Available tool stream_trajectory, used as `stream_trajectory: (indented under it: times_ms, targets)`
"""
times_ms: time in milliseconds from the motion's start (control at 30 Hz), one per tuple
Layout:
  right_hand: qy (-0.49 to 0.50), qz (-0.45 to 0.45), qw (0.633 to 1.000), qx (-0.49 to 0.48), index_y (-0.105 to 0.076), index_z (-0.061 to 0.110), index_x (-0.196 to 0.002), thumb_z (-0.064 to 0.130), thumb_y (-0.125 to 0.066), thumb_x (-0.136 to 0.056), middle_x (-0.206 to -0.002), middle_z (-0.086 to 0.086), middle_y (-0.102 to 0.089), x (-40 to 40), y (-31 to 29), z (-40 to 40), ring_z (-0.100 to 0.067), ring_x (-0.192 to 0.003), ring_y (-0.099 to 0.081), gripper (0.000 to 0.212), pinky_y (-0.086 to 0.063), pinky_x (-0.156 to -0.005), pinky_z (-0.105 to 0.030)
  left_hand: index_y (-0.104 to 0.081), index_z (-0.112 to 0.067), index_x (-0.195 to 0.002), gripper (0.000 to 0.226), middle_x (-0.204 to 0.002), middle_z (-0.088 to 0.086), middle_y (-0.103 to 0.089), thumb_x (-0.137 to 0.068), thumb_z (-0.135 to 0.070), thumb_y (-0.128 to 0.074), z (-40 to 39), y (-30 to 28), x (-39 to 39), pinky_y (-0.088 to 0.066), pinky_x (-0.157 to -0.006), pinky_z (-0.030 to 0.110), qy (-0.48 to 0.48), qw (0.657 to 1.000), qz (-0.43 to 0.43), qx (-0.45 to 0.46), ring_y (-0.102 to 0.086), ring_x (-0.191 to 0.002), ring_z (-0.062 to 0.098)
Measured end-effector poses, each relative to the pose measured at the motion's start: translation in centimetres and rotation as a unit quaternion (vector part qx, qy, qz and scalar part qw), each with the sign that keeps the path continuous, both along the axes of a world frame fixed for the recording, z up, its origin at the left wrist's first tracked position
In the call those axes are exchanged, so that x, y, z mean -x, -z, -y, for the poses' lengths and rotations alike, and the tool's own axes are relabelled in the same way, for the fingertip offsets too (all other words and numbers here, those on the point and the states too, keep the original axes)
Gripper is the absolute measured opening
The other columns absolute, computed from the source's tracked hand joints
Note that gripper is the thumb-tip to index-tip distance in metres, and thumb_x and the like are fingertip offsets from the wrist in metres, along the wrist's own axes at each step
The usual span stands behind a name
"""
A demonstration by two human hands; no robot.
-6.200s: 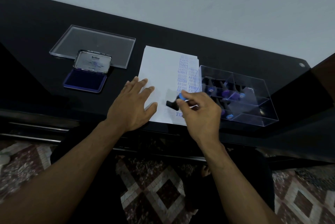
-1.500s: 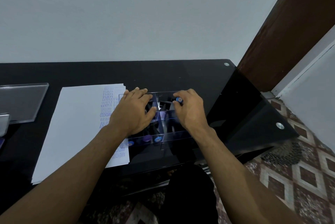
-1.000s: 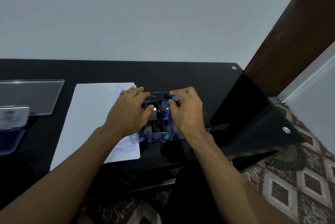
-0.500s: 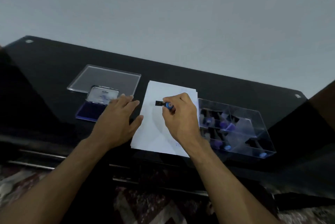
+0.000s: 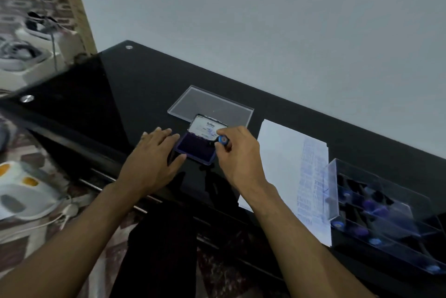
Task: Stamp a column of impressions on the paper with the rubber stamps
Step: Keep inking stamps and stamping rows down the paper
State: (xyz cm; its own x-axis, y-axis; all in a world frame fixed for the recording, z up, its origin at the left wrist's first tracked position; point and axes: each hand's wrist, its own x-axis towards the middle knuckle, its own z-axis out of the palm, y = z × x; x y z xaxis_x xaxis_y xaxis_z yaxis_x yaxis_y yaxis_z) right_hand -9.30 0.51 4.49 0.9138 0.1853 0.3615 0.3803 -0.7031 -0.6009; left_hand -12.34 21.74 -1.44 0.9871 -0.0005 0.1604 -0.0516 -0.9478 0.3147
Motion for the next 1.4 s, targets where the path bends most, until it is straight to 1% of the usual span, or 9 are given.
stream_trajectory:
  times_ms: [133,267,433,667,733,933,1033,1133,1400]
  targets:
    - [-0.014,-0.006,1.0,0.007,-0.072,0.015,-0.113,0.009,-0.065,-0.091,-0.108,0.002,-0.058,-0.8,-0.1,-1.6,-0.005,-0.088,-0.056,0.024,-0.039,-0.076,0.0,-0.046,-0.015,-0.15,0.076,-0.156,0.009,-0.042,-0.092,-0.064,-0.033,-1.9,0.9,-0.8,-0.018,-0.124,0.049,-0.009,1.0,-0.01,-0.017,-0.029,-0.149,0.032]
    - [-0.023,-0.012,0.999,0.026,-0.071,0.016,-0.118,0.012,-0.064,-0.092,-0.112,0.001,-0.062,-1.6,-0.1,-2.7,-0.011,-0.094,-0.062,0.027,-0.05,-0.083,-0.014,-0.048,-0.015,-0.147,0.078,-0.156,0.01,-0.041,-0.091,-0.063,-0.026,-2.3,1.9,-1.4,-0.018,-0.123,0.051,-0.007,1.0,-0.015,-0.016,-0.027,-0.15,0.032]
    - [-0.033,-0.021,0.998,0.053,-0.07,0.017,-0.119,0.014,-0.064,-0.093,-0.118,0.0,-0.062,-2.3,-0.1,-3.3,-0.014,-0.101,-0.063,0.026,-0.047,-0.082,-0.014,-0.054,-0.014,-0.143,0.07,-0.154,0.011,-0.043,-0.092,-0.055,-0.029,-2.4,3.0,-1.4,-0.019,-0.123,0.052,-0.008,1.0,0.001,-0.016,-0.029,-0.149,0.031]
    - [-0.039,-0.027,0.996,0.078,-0.069,0.016,-0.12,0.015,-0.064,-0.093,-0.119,-0.001,-0.062,-2.8,-0.1,-3.7,-0.014,-0.105,-0.061,0.027,-0.045,-0.083,-0.013,-0.053,-0.016,-0.144,0.068,-0.155,0.01,-0.043,-0.094,-0.055,-0.029,-2.4,3.5,-1.4,-0.019,-0.124,0.051,-0.014,0.999,0.018,-0.025,-0.028,-0.15,0.028]
    - [-0.044,-0.029,0.995,0.09,-0.068,0.015,-0.117,0.015,-0.064,-0.094,-0.119,-0.002,-0.063,-2.9,-0.1,-3.8,-0.014,-0.106,-0.059,0.024,-0.045,-0.085,-0.015,-0.053,-0.016,-0.143,0.067,-0.155,0.01,-0.043,-0.094,-0.055,-0.029,-2.3,3.6,-1.5,-0.019,-0.124,0.051,-0.015,0.999,0.02,-0.026,-0.028,-0.15,0.028]
    - [-0.048,-0.05,0.992,0.107,-0.064,0.018,-0.1,0.017,-0.064,-0.093,-0.107,0.001,-0.061,-3.3,0.2,-4.1,-0.011,-0.095,-0.057,0.007,-0.037,-0.069,-0.008,-0.051,-0.018,-0.145,0.069,-0.157,0.008,-0.041,-0.094,-0.057,-0.026,-2.3,3.7,-1.5,-0.018,-0.124,0.052,-0.019,0.999,0.021,-0.029,-0.026,-0.151,0.027]
    - [-0.057,-0.052,0.989,0.124,-0.067,0.016,-0.102,0.018,-0.064,-0.093,-0.11,-0.001,-0.063,-3.4,0.9,-4.4,-0.01,-0.095,-0.058,0.01,-0.044,-0.074,-0.014,-0.05,-0.019,-0.145,0.068,-0.158,0.008,-0.039,-0.095,-0.057,-0.026,-2.3,3.9,-1.5,-0.016,-0.125,0.05,-0.02,0.999,0.022,-0.029,-0.024,-0.152,0.025]
    - [-0.052,-0.054,0.991,0.112,-0.07,0.015,-0.104,0.02,-0.066,-0.093,-0.11,-0.002,-0.064,-3.6,1.1,-4.5,-0.013,-0.094,-0.062,0.013,-0.055,-0.082,-0.025,-0.049,-0.019,-0.145,0.066,-0.158,0.007,-0.039,-0.095,-0.057,-0.027,-2.2,4.0,-1.6,-0.016,-0.125,0.05,-0.023,0.999,0.024,-0.027,-0.023,-0.152,0.025]
    - [-0.047,-0.064,0.992,0.101,-0.072,0.014,-0.102,0.019,-0.069,-0.091,-0.108,-0.001,-0.063,-3.4,0.5,-4.5,-0.012,-0.092,-0.061,0.012,-0.053,-0.084,-0.025,-0.05,-0.02,-0.145,0.065,-0.157,0.006,-0.04,-0.095,-0.056,-0.029,-2.3,4.1,-1.6,-0.015,-0.125,0.048,-0.026,0.999,0.032,-0.025,-0.025,-0.152,0.025]
